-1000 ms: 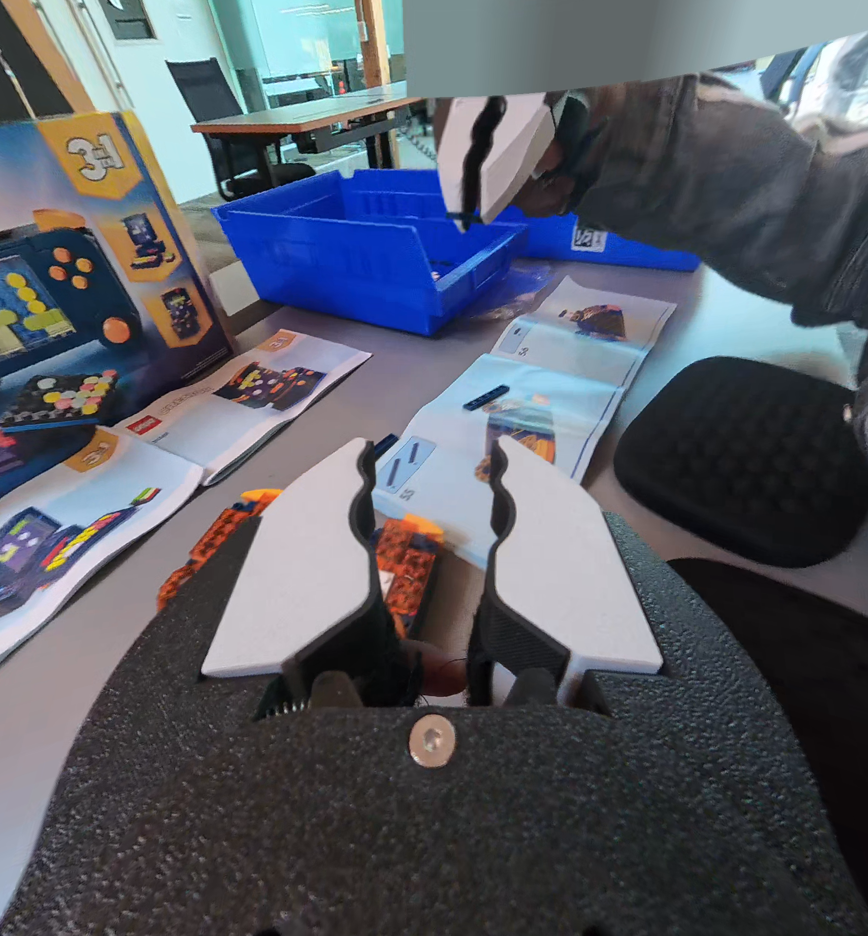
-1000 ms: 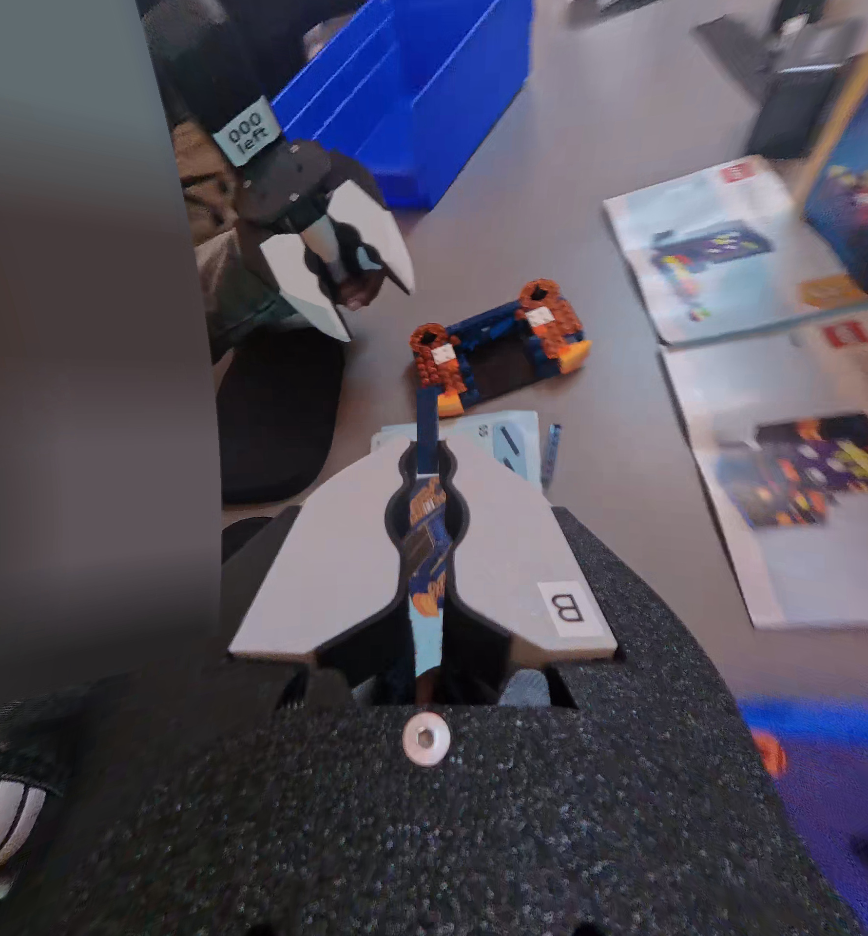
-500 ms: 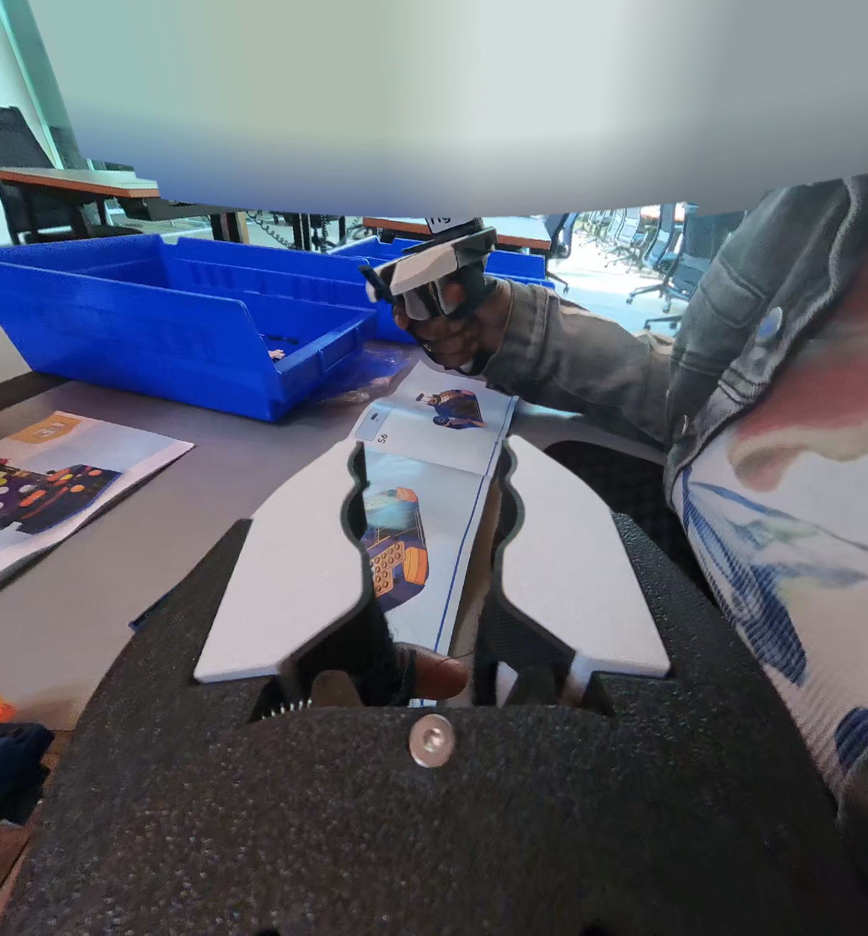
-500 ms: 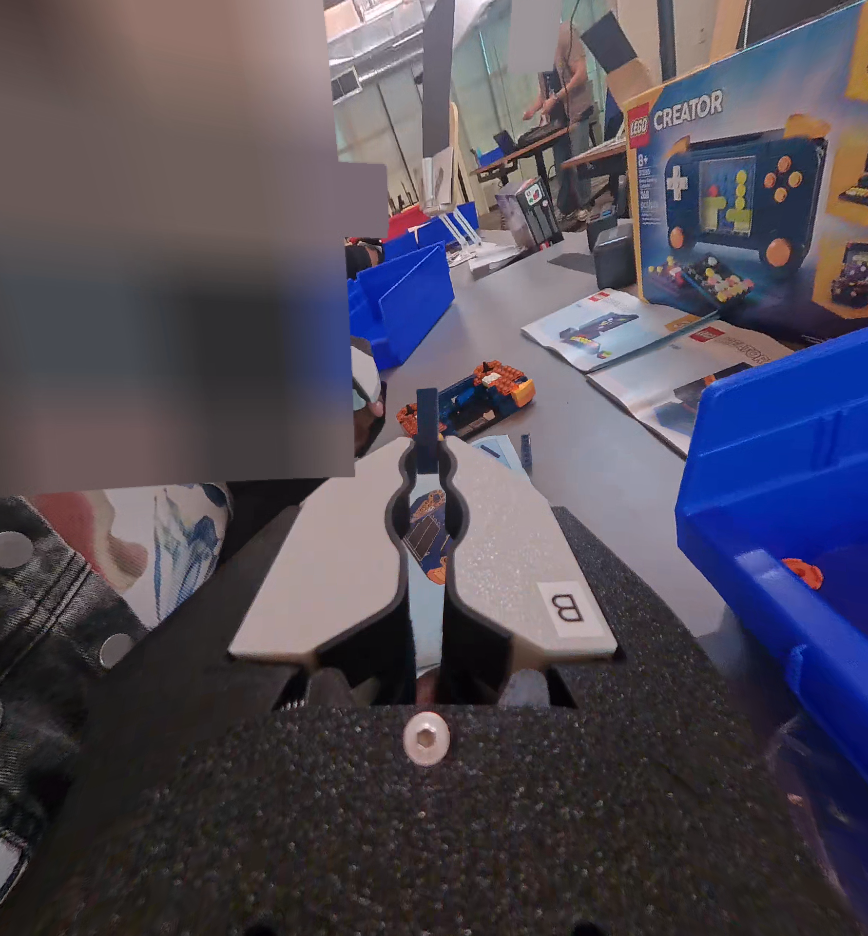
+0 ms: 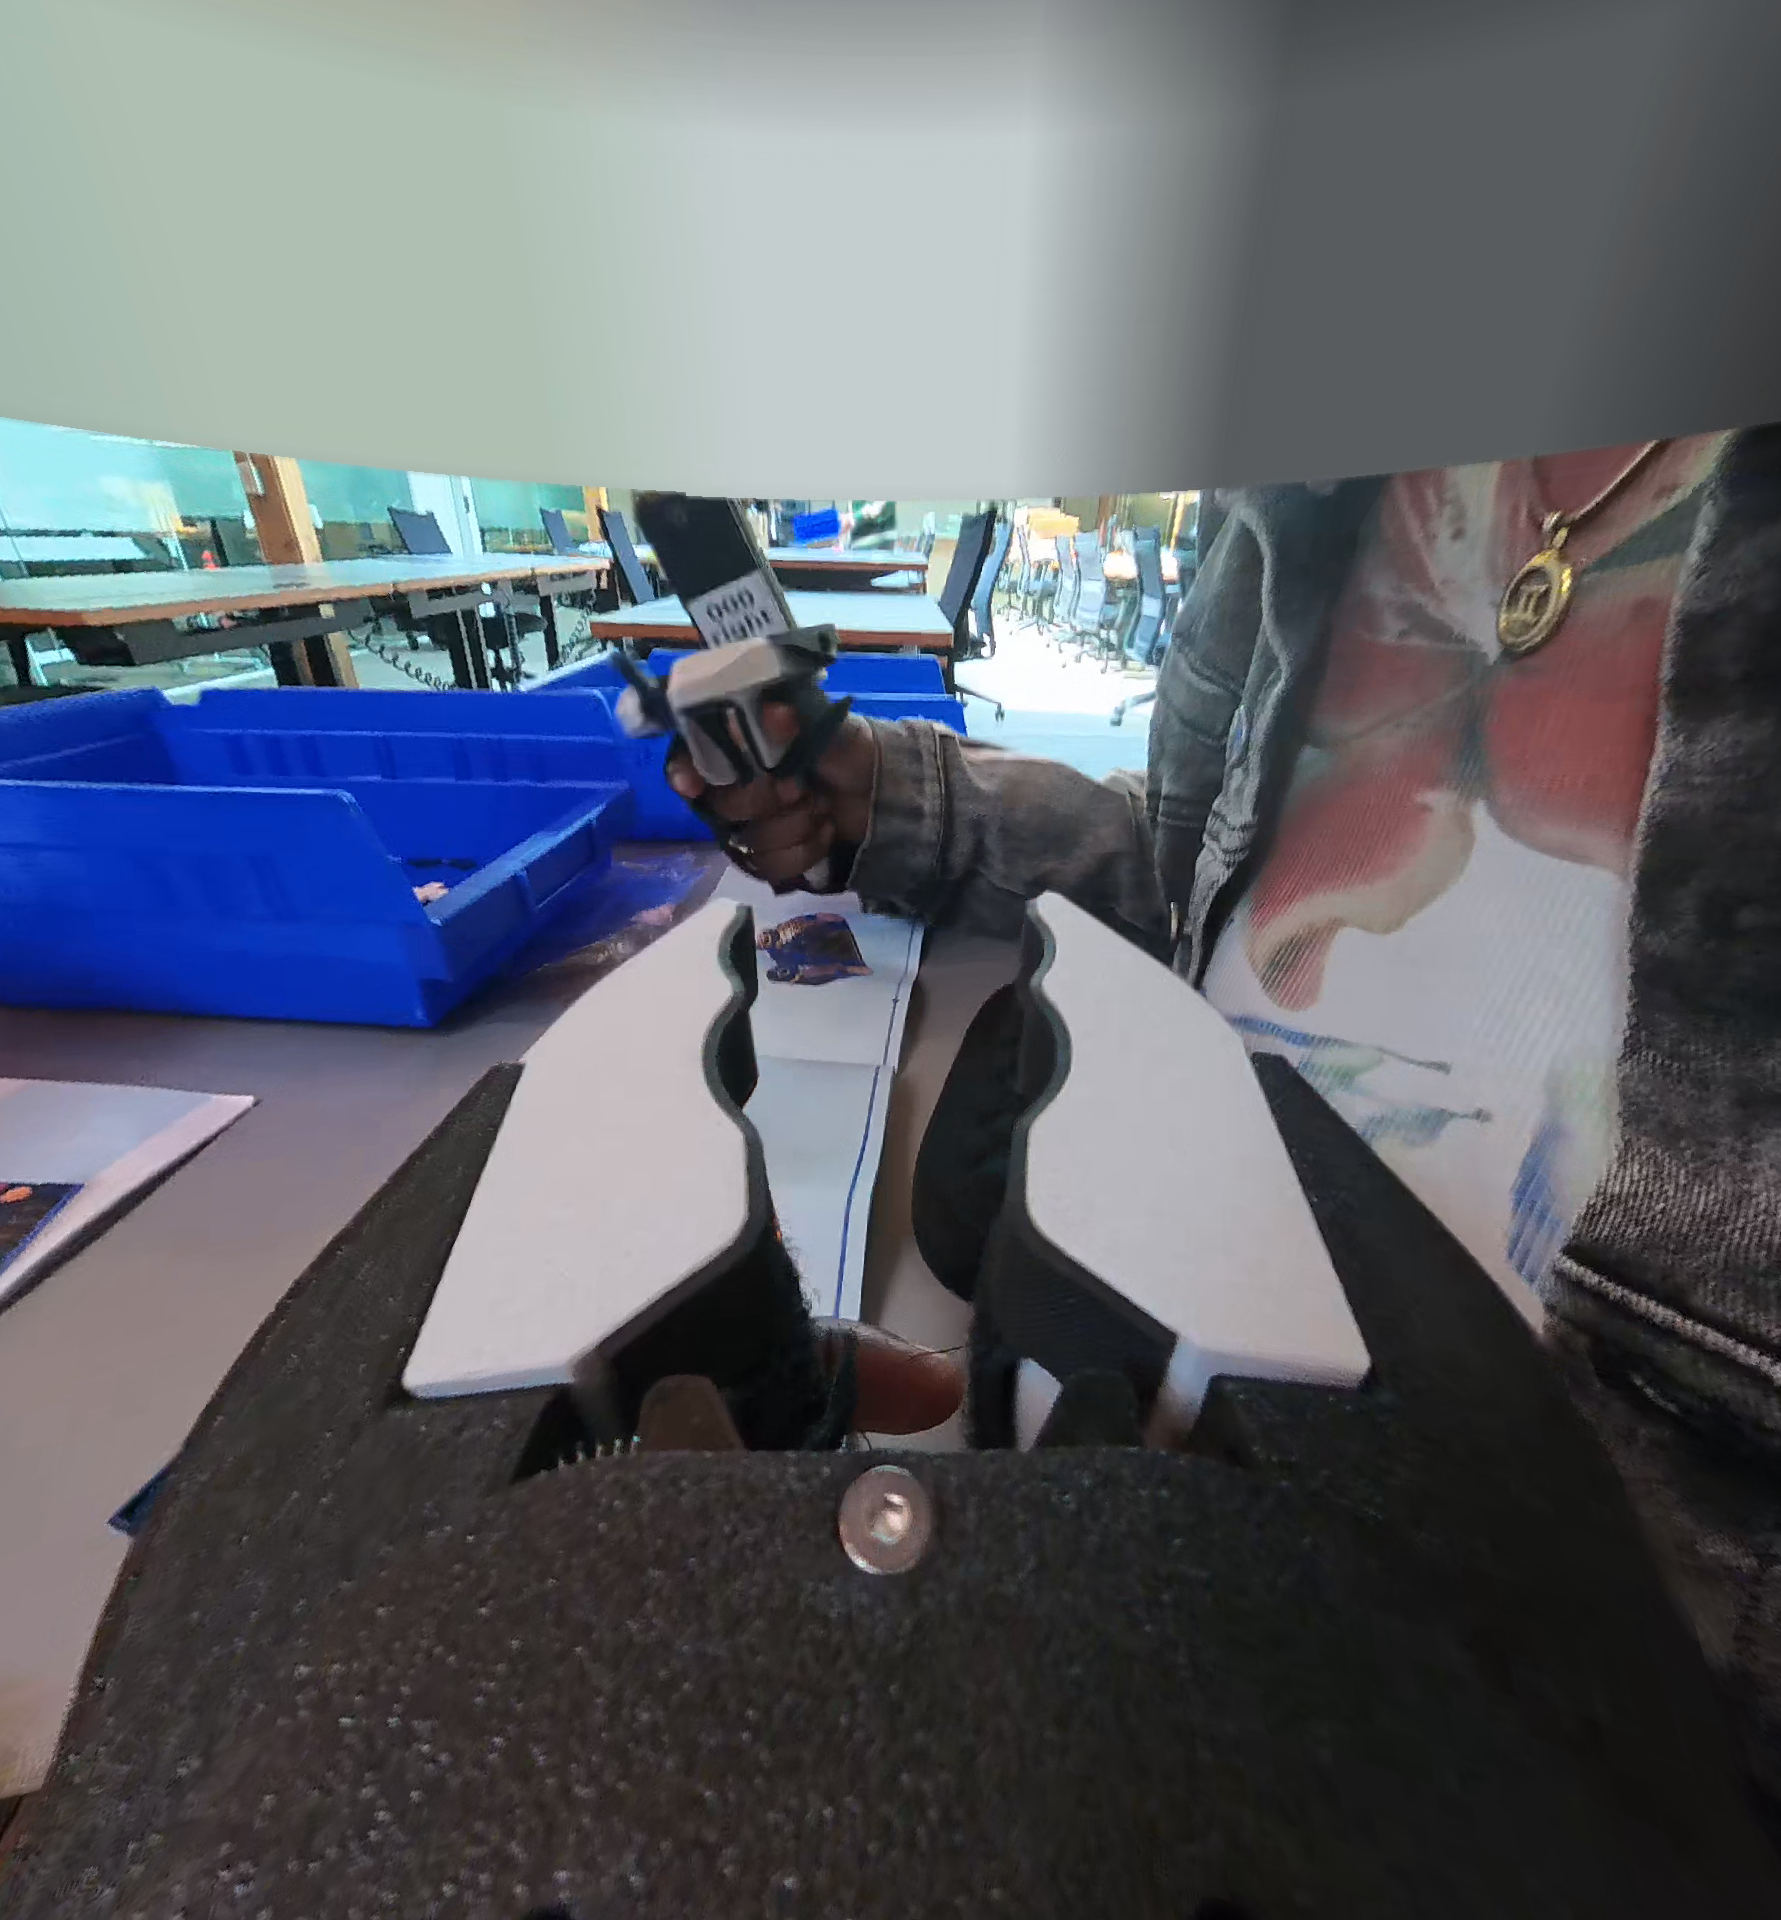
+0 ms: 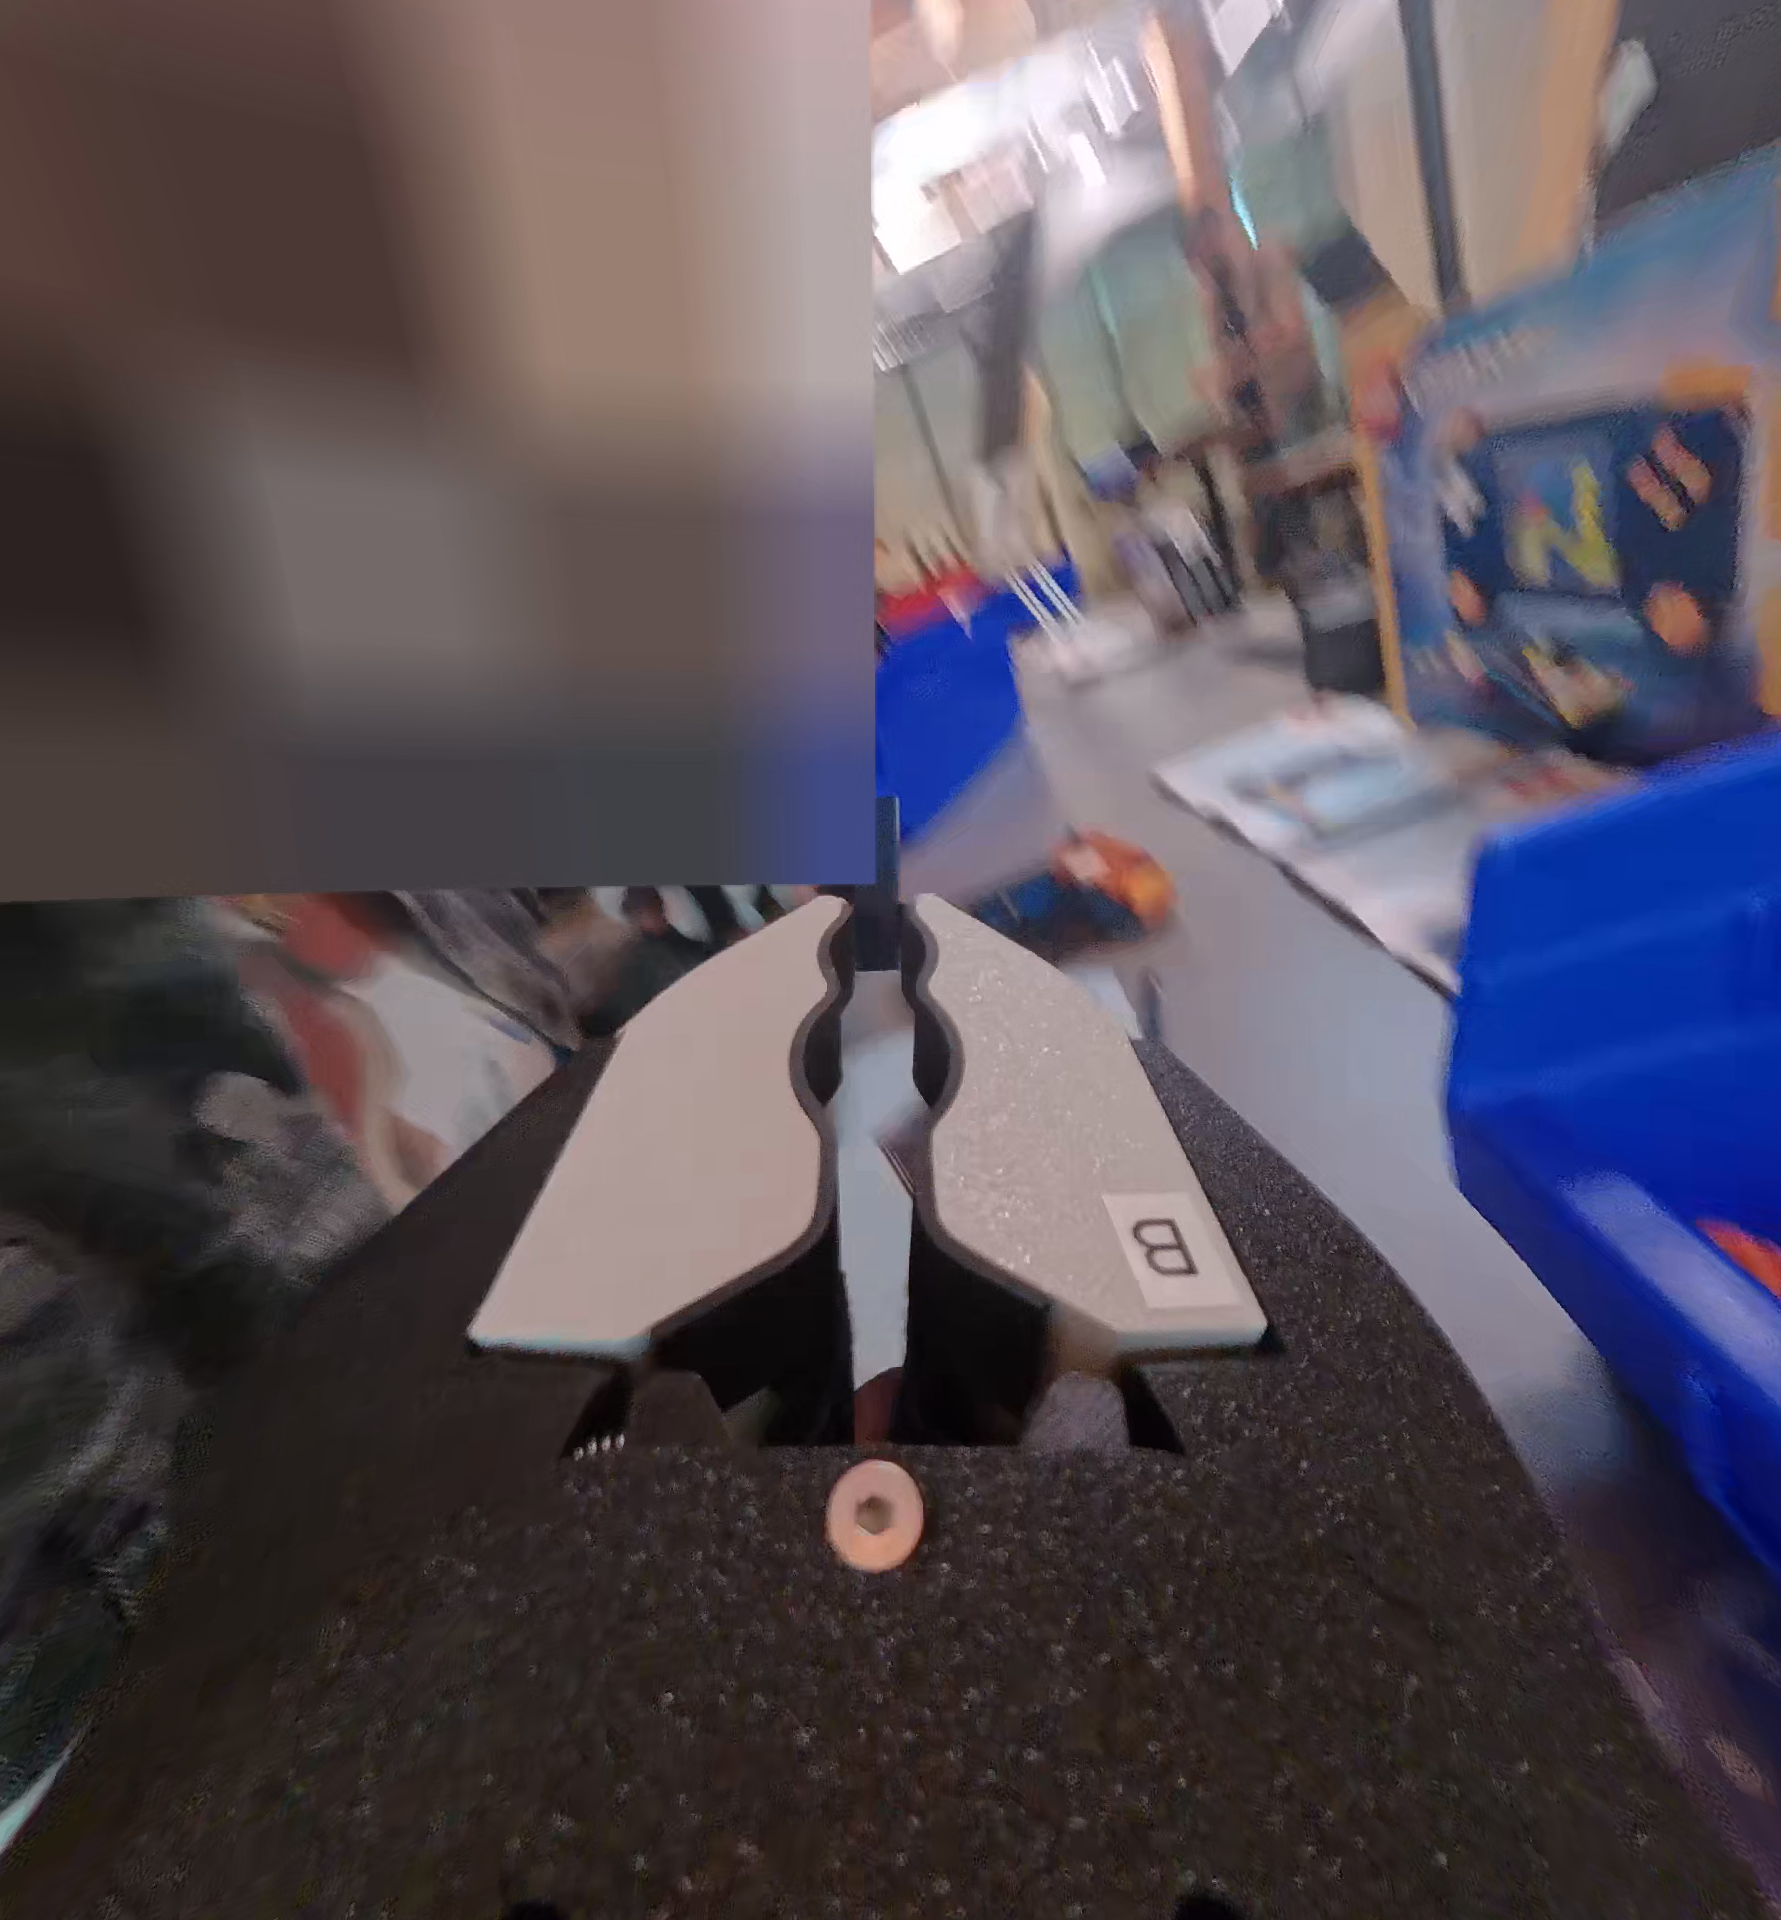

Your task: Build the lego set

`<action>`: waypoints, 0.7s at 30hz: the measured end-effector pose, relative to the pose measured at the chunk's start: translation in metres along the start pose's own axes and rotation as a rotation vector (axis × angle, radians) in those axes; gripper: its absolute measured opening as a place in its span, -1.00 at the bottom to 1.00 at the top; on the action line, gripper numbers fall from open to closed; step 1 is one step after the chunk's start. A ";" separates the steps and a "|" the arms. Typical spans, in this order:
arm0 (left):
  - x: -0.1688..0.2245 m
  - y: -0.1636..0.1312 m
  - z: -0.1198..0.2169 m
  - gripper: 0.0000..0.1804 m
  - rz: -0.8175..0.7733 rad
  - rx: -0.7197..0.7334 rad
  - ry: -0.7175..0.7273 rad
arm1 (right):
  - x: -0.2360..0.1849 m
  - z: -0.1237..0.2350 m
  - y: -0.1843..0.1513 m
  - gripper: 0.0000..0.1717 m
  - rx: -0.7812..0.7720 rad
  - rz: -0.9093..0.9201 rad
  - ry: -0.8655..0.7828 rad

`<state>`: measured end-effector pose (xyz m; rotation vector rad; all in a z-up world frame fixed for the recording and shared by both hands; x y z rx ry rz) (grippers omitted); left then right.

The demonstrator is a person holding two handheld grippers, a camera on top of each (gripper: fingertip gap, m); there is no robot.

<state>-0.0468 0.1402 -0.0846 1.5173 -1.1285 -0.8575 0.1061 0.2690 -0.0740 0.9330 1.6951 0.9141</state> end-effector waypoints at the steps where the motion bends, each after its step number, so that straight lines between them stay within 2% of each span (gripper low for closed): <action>1: -0.001 0.004 0.001 -0.47 0.003 0.029 0.009 | -0.008 0.001 0.013 -0.91 0.119 -0.026 0.079; 3: -0.005 0.012 0.006 -0.48 0.011 0.090 0.034 | -0.014 0.010 0.033 -0.92 0.316 -0.100 0.170; 4: -0.007 0.015 0.008 -0.48 0.019 0.115 0.045 | -0.012 0.012 0.034 -0.92 0.327 -0.110 0.162; 5: -0.008 0.018 0.010 -0.48 0.028 0.134 0.052 | -0.007 0.010 0.028 -0.92 0.269 -0.085 0.108; 8: -0.010 0.020 0.012 -0.49 0.031 0.151 0.063 | 0.007 0.004 -0.009 -0.92 -0.113 0.081 -0.101; 10: -0.010 0.018 0.011 -0.50 0.028 0.143 0.061 | 0.012 0.003 -0.032 -0.91 -0.323 0.119 -0.166; 13: -0.010 0.013 0.009 -0.50 0.044 0.118 0.047 | 0.014 0.000 -0.049 -0.91 -0.449 0.085 -0.184; 17: -0.015 0.007 0.007 -0.52 0.039 0.089 0.079 | 0.015 0.002 -0.047 -0.91 -0.435 0.062 -0.196; 21: -0.051 0.004 -0.013 -0.59 0.117 0.001 0.323 | 0.018 0.014 -0.011 -0.91 -0.233 0.114 -0.269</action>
Point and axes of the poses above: each gripper's, where its closed fingertips meet, z back along the fingers, y out of its top, x = y × z across the jaws, the point moved 3 cm from there along z, back along the fingers, and after that the axes turned 7 degrees about x, right-handed, at the moved point
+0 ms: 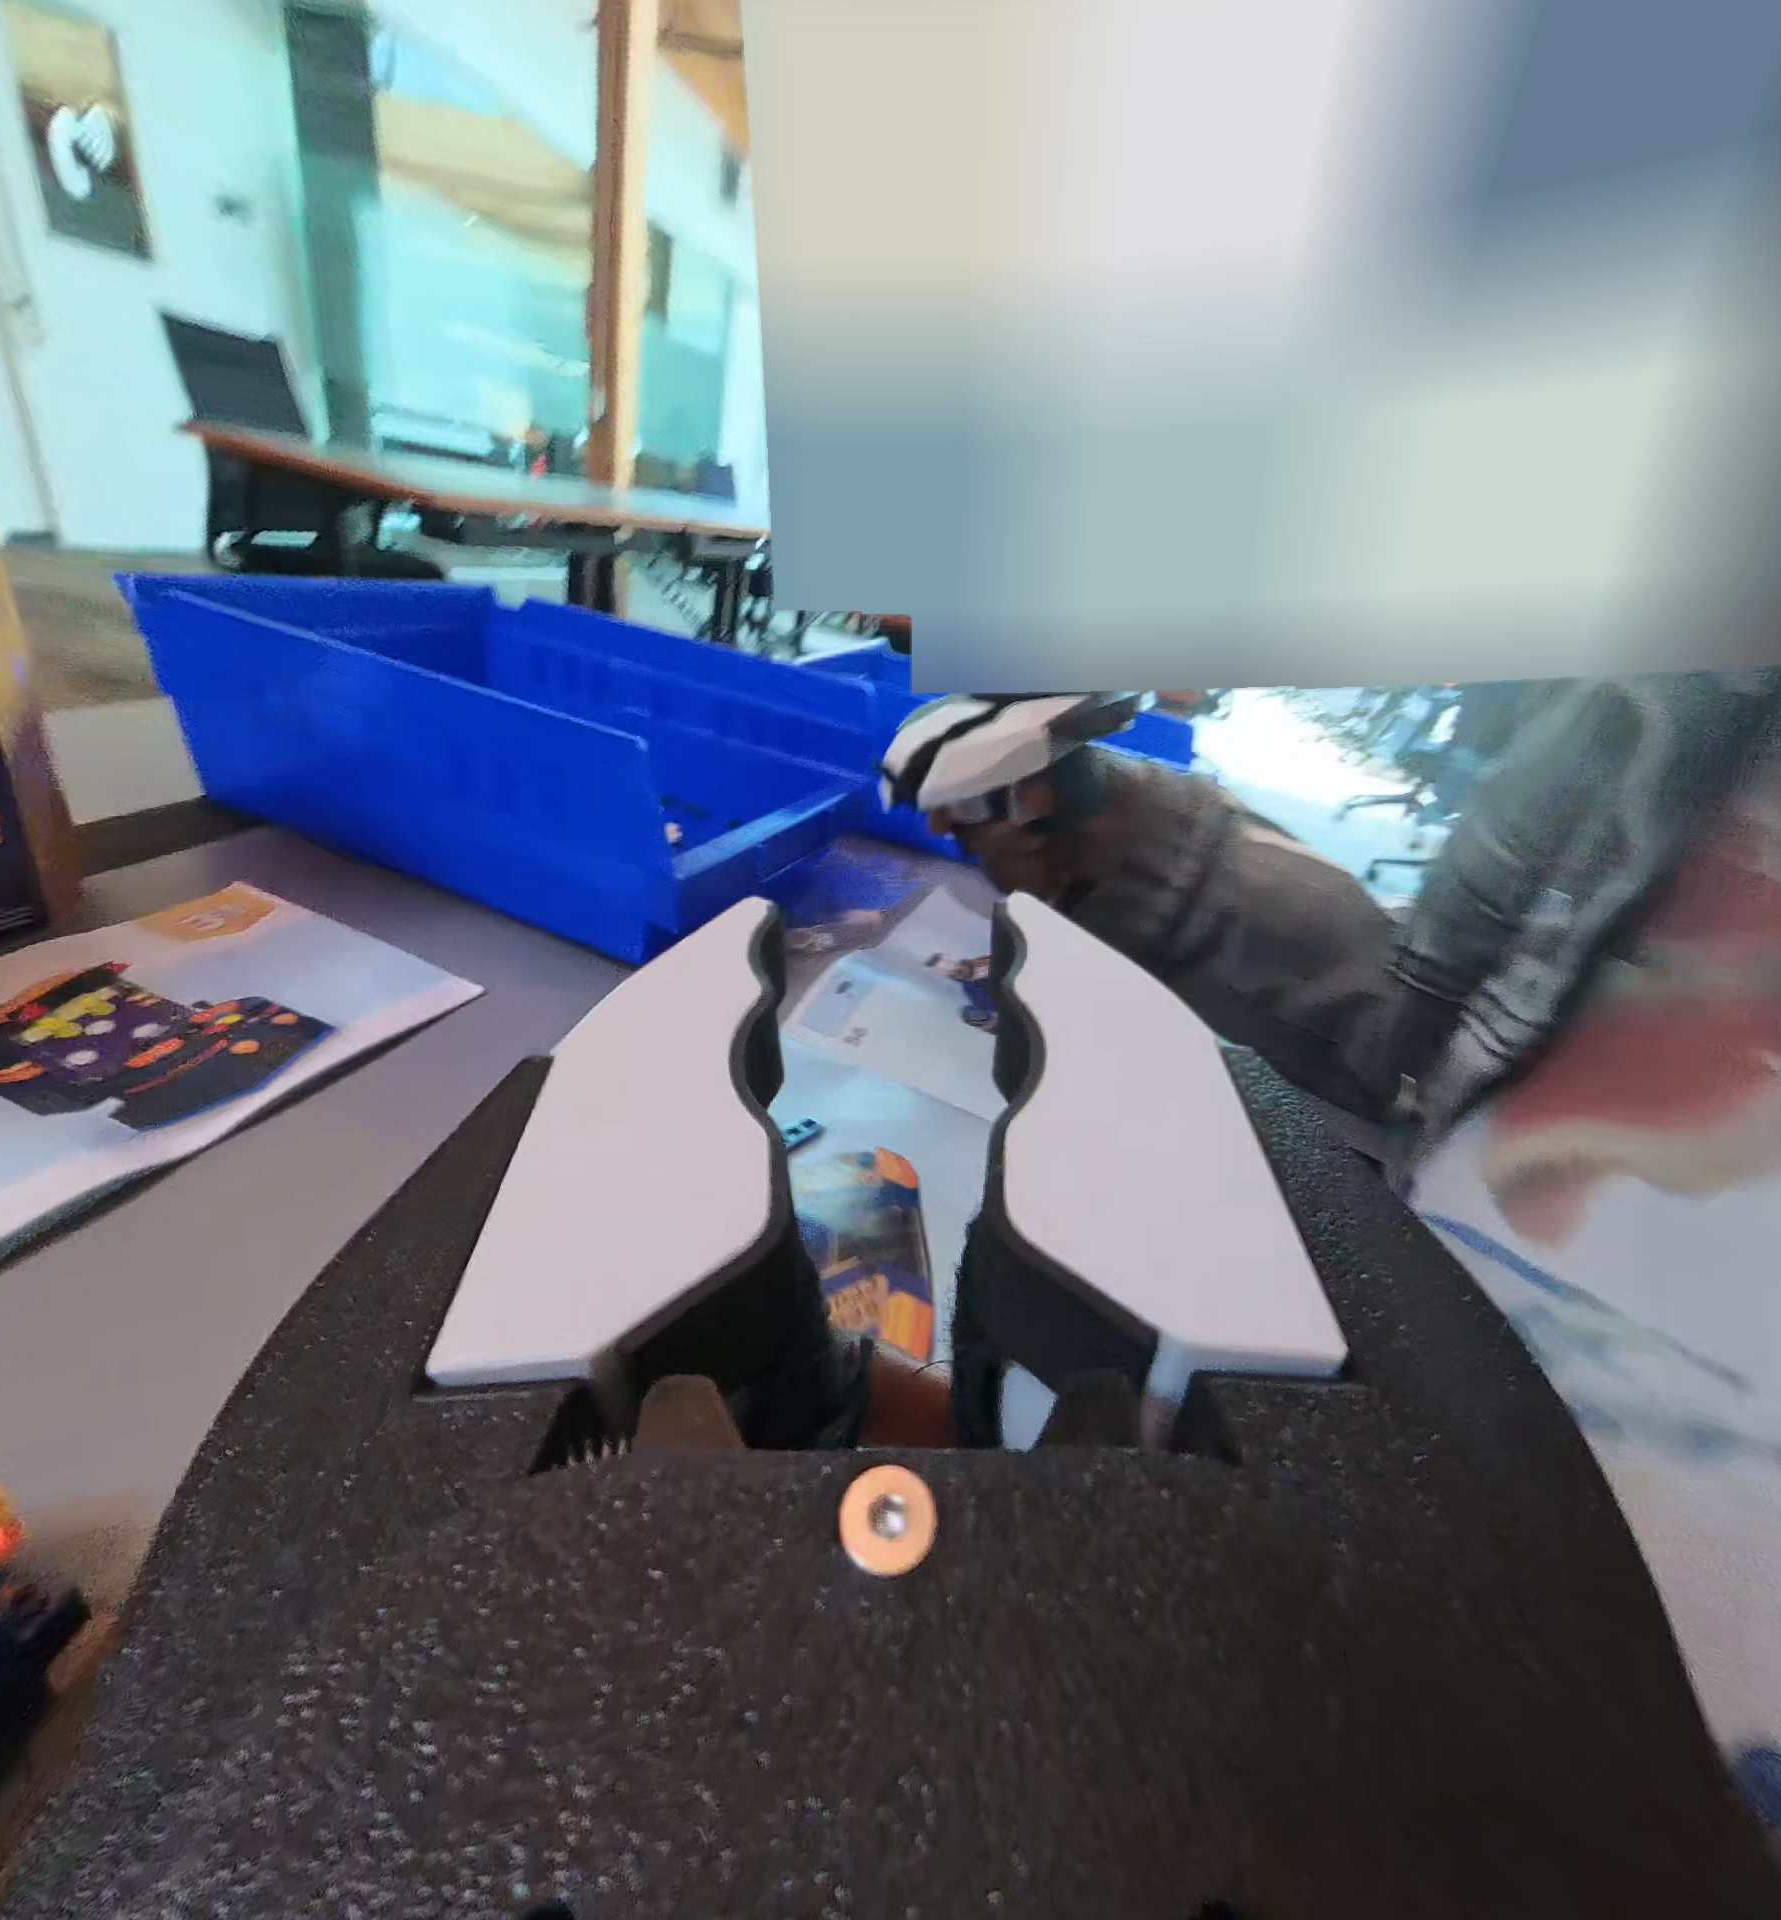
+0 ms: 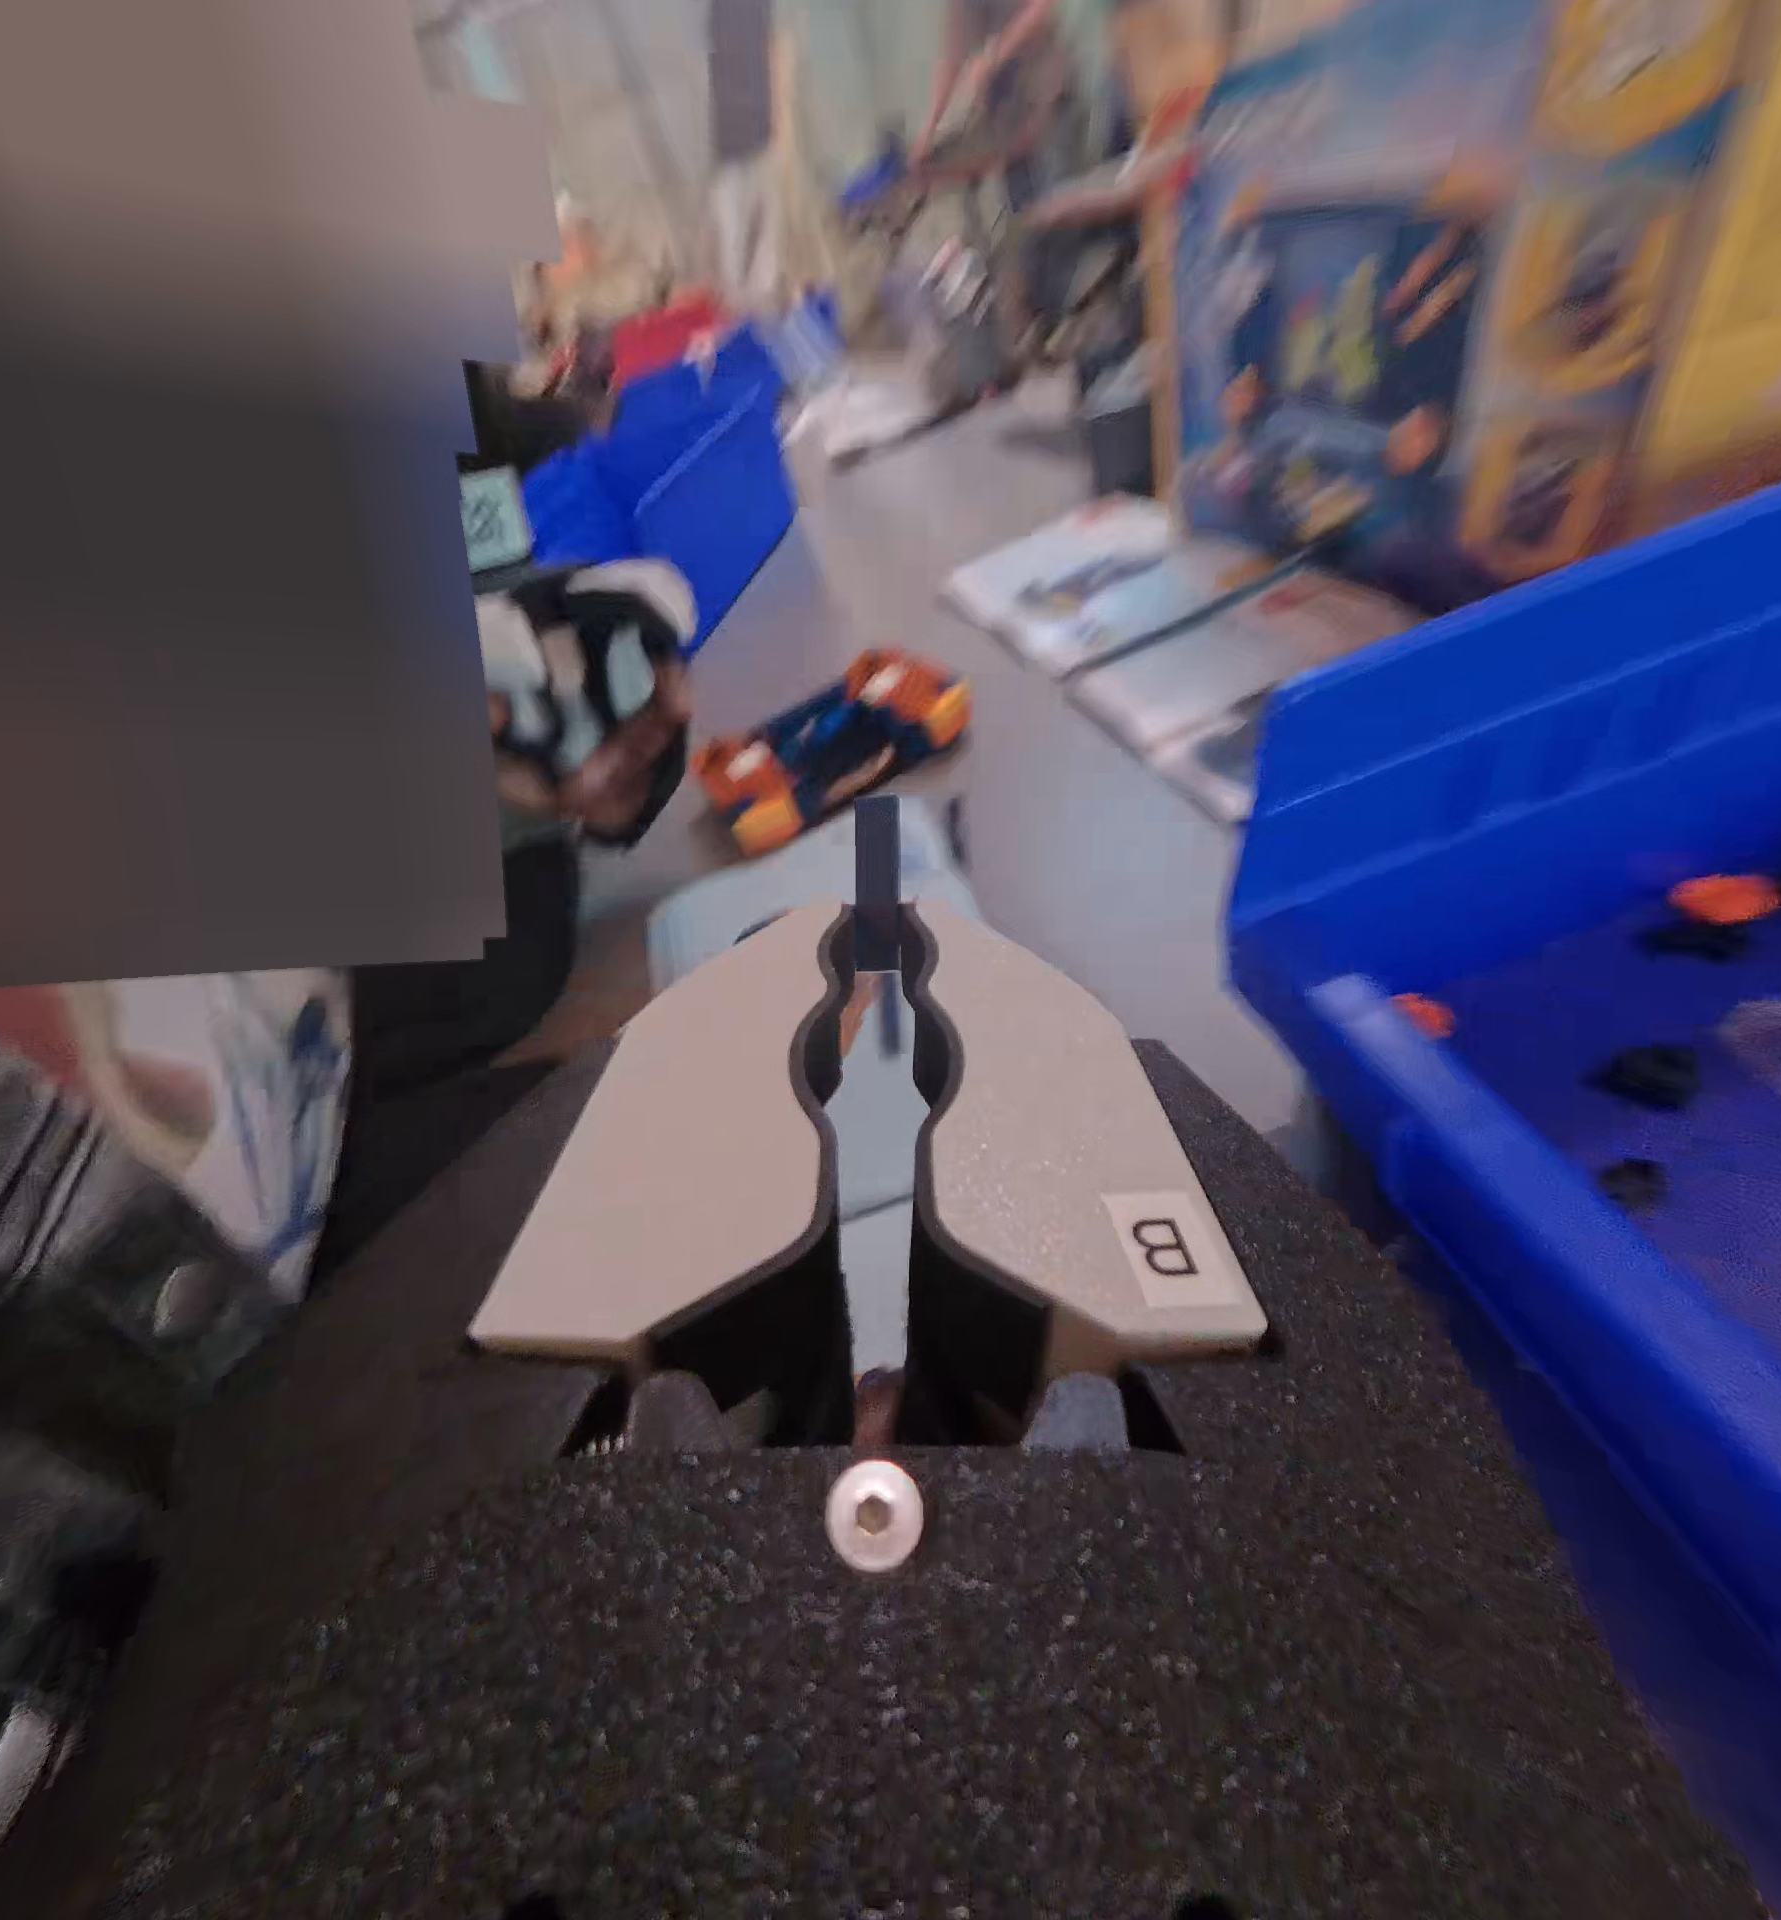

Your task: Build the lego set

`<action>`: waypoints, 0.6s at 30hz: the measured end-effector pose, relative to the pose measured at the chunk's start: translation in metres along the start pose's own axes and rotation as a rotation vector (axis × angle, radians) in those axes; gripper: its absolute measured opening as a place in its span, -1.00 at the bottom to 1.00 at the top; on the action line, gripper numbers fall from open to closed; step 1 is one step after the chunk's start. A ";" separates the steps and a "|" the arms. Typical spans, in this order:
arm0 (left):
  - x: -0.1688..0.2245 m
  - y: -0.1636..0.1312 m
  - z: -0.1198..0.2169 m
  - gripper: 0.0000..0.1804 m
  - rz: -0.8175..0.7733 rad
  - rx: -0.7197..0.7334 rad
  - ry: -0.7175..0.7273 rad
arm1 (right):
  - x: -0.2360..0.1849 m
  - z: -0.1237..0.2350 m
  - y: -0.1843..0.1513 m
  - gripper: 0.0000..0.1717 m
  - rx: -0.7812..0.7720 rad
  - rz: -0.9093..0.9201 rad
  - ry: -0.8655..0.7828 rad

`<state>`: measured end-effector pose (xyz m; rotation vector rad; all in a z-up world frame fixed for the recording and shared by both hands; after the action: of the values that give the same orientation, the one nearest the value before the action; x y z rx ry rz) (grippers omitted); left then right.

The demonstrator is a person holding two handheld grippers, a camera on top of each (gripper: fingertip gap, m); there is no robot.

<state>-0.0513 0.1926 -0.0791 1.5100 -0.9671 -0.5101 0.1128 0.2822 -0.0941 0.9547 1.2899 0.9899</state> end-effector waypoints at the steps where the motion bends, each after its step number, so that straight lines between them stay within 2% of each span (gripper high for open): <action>1: -0.001 0.001 -0.014 -0.58 -0.017 -0.039 0.019 | 0.009 0.009 0.012 -0.91 0.096 0.003 -0.070; 4: -0.006 -0.004 -0.065 -0.53 -0.127 -0.220 0.021 | 0.034 0.045 0.041 -0.91 0.374 -0.029 -0.294; 8: -0.017 -0.024 -0.136 -0.51 -0.302 -0.428 -0.049 | 0.040 0.082 0.059 -0.91 0.577 -0.010 -0.443; 10: -0.024 -0.038 -0.167 -0.49 -0.377 -0.506 -0.077 | 0.038 0.089 0.064 -0.91 0.614 0.011 -0.462; 13: -0.042 -0.071 -0.197 -0.49 -0.499 -0.669 -0.040 | 0.037 0.093 0.065 -0.91 0.615 0.016 -0.482; 16: -0.055 -0.103 -0.202 -0.56 -0.624 -0.839 0.009 | 0.037 0.095 0.066 -0.91 0.623 0.002 -0.475; 18: -0.059 -0.104 -0.201 -0.67 -0.784 -0.849 0.053 | 0.037 0.095 0.066 -0.91 0.625 -0.007 -0.472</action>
<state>0.1026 0.3528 -0.1521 1.0403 -0.0103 -1.2433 0.2061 0.3361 -0.0376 1.5488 1.2021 0.3032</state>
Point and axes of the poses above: each gripper's, where its closed fingertips meet, z back along the fingers, y out of its top, x = y × z across the jaws, the point moved 3 cm from there along z, back along the fingers, and after that the axes turned 7 degrees about x, right-handed, at the moved point
